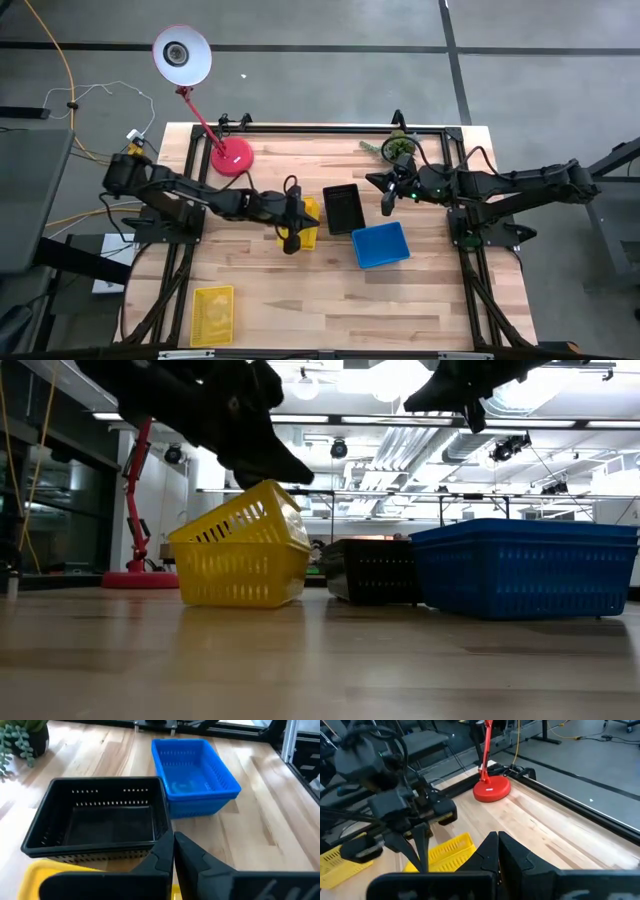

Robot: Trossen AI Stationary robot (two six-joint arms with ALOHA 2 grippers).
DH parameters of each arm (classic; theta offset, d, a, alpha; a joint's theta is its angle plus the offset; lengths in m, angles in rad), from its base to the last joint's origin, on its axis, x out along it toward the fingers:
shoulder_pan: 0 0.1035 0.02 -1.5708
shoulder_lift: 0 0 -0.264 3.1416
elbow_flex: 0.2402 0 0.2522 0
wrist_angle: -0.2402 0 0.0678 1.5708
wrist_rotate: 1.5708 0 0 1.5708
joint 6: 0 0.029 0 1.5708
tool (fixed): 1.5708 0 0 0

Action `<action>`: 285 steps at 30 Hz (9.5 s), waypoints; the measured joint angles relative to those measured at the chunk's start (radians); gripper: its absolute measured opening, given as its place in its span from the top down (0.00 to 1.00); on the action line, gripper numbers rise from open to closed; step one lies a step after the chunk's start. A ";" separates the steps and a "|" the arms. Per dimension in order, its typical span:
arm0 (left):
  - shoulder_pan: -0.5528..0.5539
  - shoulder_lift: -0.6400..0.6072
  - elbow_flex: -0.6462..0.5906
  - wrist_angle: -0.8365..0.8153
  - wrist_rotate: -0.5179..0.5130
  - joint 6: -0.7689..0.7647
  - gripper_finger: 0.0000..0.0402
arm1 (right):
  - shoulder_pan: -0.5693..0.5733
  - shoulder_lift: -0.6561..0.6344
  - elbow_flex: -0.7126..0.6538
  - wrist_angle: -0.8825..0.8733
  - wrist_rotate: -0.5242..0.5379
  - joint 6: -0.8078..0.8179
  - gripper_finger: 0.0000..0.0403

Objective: Stack baskets by color
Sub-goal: Stack the top yellow bin on the middle yellow bin, then stack the bottom yellow bin on the top yellow bin

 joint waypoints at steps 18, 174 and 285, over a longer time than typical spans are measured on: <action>0.073 -0.037 -0.001 -0.084 -0.054 -0.021 1.00 | 0.000 0.000 0.000 -0.001 0.000 0.000 1.00; 0.142 0.166 0.467 -1.016 -0.074 0.669 0.69 | 0.000 0.000 -0.001 -0.034 0.026 -0.026 1.00; 0.211 -0.032 0.179 -0.891 -0.209 0.161 1.00 | -0.004 -0.001 -0.001 -0.119 -0.129 0.135 1.00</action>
